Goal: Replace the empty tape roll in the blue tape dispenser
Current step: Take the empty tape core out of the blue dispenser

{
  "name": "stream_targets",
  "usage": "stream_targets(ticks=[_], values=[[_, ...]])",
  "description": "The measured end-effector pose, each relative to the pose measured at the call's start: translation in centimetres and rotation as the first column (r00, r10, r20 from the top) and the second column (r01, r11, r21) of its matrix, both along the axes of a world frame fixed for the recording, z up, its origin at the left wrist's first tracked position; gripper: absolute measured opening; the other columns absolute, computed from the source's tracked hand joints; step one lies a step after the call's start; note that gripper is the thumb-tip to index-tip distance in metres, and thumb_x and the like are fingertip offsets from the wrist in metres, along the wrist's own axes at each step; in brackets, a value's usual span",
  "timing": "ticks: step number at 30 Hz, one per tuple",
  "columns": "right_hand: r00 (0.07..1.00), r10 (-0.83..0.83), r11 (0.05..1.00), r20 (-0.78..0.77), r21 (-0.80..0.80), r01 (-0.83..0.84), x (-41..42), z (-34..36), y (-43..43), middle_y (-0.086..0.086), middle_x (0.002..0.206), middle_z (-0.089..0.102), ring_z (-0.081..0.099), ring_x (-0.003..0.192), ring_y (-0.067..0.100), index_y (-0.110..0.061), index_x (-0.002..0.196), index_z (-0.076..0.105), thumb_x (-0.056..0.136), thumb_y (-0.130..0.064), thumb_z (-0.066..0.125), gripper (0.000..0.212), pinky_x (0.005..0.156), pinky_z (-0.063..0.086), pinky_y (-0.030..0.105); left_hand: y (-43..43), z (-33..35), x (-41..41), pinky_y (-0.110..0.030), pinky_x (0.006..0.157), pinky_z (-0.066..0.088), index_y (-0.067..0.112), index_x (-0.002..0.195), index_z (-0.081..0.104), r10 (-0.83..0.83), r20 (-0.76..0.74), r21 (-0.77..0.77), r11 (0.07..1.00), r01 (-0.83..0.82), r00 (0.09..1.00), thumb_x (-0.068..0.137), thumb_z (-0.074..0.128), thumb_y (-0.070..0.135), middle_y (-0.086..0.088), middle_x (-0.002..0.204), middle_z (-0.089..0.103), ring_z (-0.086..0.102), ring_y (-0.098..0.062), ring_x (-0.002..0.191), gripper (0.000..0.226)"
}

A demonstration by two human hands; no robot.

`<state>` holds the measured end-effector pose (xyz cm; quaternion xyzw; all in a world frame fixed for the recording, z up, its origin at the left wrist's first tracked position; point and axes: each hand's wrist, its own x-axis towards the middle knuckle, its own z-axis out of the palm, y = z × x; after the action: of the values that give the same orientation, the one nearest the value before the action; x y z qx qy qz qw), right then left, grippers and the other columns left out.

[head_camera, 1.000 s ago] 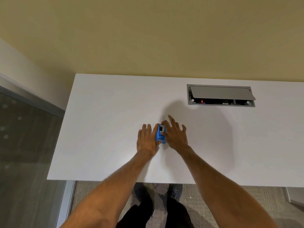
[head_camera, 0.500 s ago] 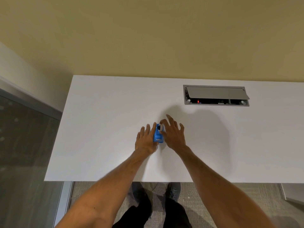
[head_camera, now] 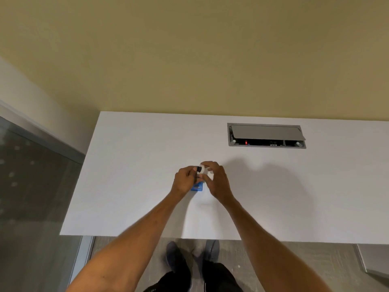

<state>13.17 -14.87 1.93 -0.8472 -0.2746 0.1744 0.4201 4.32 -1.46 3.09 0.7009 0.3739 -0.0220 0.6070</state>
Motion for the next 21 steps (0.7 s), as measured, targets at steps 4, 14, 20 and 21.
stream_targets(ticks=[4, 14, 20, 21], values=[[0.989, 0.001, 0.995, -0.149, 0.1, 0.014, 0.8, 0.6, -0.6, -0.011, 0.125, 0.069, 0.064, 0.107, 0.011, -0.028, 0.128, 0.065, 0.093, -0.013, 0.073, 0.038, 0.09, 0.056, 0.026, -0.3, 0.7, 0.7, -0.05, 0.102, 0.061, 0.006, 0.11, 0.082, 0.156, 0.015, -0.27, 0.952, -0.147, 0.988, 0.109, 0.061, 0.027, -0.021, 0.088, 0.076, 0.071, -0.04, 0.083, 0.029], [0.959, 0.055, 0.992, -0.278, 0.127, -0.02, 1.8, 1.7, -1.3, -0.008, 0.121, 0.072, 0.067, 0.105, 0.006, -0.025, 0.123, 0.068, 0.093, -0.011, 0.076, 0.034, 0.081, 0.051, 0.008, 0.0, 0.9, 0.3, -0.045, 0.117, 0.049, 0.003, 0.12, 0.081, 0.3, -0.109, -0.599, 0.741, -0.304, 0.948, 0.089, 0.084, 0.024, -0.027, 0.131, 0.073, 0.071, -0.03, 0.115, 0.037], [0.942, 0.076, 0.983, -0.326, 0.184, -0.016, 1.0, 1.3, -0.9, -0.006, 0.119, 0.073, 0.069, 0.111, 0.019, -0.025, 0.122, 0.067, 0.094, -0.017, 0.077, 0.031, 0.097, 0.058, 0.03, 1.2, 1.8, 0.6, -0.021, 0.082, 0.061, 0.004, 0.104, 0.084, 0.327, -0.226, -0.701, 0.599, -0.386, 0.918, 0.101, 0.072, 0.01, -0.014, 0.104, 0.079, 0.076, -0.018, 0.089, 0.014], [0.943, 0.081, 0.98, -0.322, 0.197, -0.017, 0.9, 1.2, -0.9, -0.003, 0.12, 0.073, 0.07, 0.112, 0.02, -0.022, 0.123, 0.067, 0.094, -0.015, 0.076, 0.031, 0.099, 0.058, 0.032, 1.2, 1.7, 0.7, -0.021, 0.077, 0.064, 0.002, 0.109, 0.081, 0.336, -0.236, -0.695, 0.598, -0.4, 0.912, 0.101, 0.073, 0.008, -0.015, 0.102, 0.08, 0.077, -0.017, 0.085, 0.014]])
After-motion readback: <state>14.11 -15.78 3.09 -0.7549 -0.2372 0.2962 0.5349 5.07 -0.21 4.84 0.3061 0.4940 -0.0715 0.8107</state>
